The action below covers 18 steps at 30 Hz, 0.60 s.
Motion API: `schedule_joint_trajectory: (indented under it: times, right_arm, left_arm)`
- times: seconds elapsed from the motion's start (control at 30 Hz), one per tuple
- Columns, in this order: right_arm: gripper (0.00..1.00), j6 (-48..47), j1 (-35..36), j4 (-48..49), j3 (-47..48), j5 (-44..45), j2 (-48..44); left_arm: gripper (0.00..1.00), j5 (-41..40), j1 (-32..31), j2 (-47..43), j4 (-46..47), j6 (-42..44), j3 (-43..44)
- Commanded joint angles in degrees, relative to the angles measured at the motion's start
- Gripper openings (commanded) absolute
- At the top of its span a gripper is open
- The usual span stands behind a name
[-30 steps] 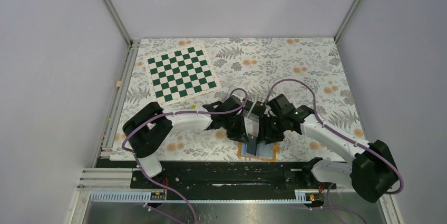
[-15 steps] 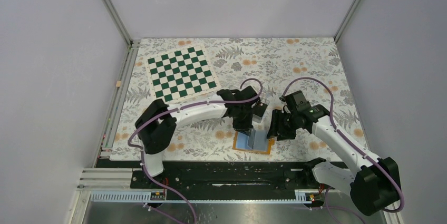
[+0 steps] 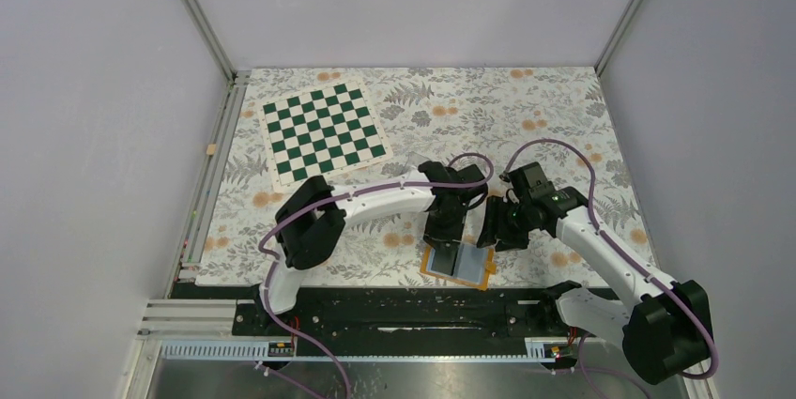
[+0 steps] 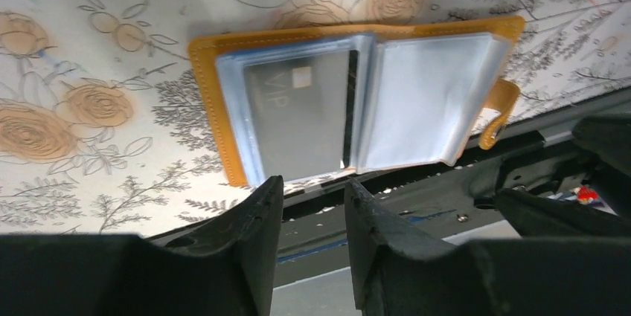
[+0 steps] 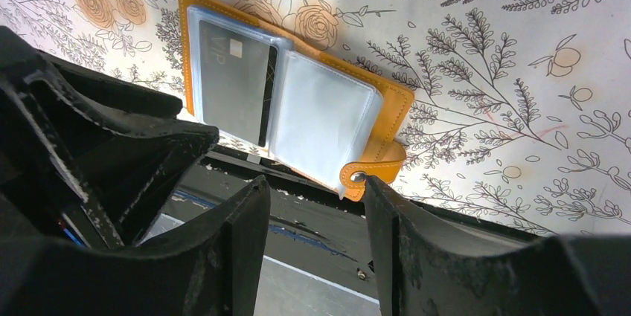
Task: Put the credit cards into the card holder
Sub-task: Turn over the card holder at the center of the board.
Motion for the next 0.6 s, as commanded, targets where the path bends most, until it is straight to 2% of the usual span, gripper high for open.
schedule_joint_trajectory:
  times: [0.0, 0.13, 0.37, 0.43, 0.57]
  right_arm:
    - [0.57, -0.6, -0.6, -1.2, -0.3, -0.8, -0.3]
    - [0.57, -0.2, -0.8, -1.3, -0.3, -0.5, -0.3]
    - [0.54, 1.6, -0.9, -0.7, -1.5, -2.3, 1.6]
    - [0.47, 2.8, -0.9, 0.8, -2.4, -4.0, 2.5]
    - [0.18, 6.0, -0.8, 5.7, -5.2, -7.8, 3.5]
  left_arm:
    - [0.37, 4.6, -0.5, -1.7, 4.8, -0.9, 0.4]
    - [0.38, 10.6, -0.4, -3.0, 14.0, -3.4, -3.8]
    - [0.45, 6.0, 2.9, -7.3, 14.8, -1.7, -11.2]
    - [0.46, 6.3, 4.7, -9.2, 17.0, -1.0, -15.2]
    - [0.47, 8.9, 7.8, -13.1, 24.0, -0.2, -23.1]
